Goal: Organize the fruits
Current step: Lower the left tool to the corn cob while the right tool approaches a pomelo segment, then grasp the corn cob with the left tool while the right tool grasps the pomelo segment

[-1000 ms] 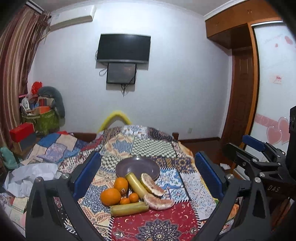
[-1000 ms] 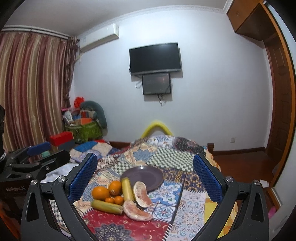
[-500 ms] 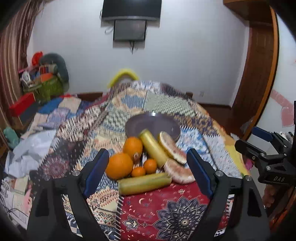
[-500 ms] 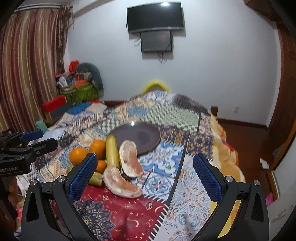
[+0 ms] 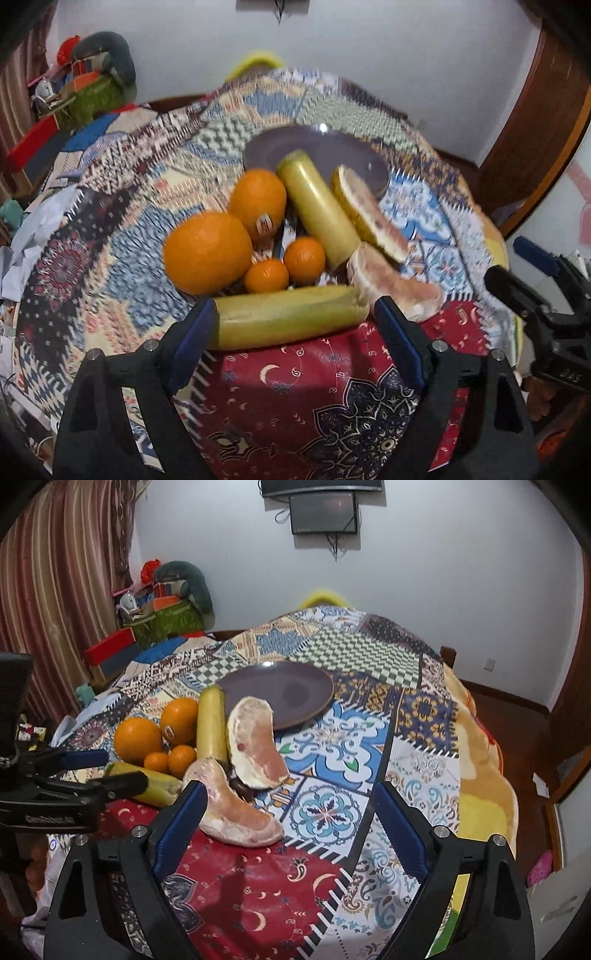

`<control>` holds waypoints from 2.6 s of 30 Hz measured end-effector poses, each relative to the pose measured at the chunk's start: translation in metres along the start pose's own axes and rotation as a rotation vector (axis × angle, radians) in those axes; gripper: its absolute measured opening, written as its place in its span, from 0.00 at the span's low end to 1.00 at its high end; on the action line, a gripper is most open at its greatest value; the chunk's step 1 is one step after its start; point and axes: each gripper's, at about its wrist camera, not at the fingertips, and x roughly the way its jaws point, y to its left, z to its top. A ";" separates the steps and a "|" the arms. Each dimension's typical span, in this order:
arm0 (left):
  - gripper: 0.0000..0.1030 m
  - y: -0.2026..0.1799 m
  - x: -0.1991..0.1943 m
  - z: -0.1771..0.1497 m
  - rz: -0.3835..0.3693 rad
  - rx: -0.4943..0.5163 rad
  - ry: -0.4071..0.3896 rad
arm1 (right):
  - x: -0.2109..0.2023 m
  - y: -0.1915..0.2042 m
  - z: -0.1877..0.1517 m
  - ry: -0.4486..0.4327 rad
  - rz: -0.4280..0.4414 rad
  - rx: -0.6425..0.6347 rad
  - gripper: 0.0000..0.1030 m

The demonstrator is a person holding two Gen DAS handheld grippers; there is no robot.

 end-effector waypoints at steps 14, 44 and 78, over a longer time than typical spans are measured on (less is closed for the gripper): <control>0.98 -0.030 0.026 -0.010 0.214 0.166 -0.033 | 0.018 -0.012 -0.008 0.068 0.057 0.033 0.88; 0.88 0.053 -0.022 -0.032 0.023 -0.099 -0.025 | 0.078 0.048 -0.014 0.192 0.113 -0.188 0.74; 0.40 0.075 -0.027 -0.059 0.016 -0.088 0.010 | 0.032 0.006 -0.014 0.197 0.207 0.043 0.26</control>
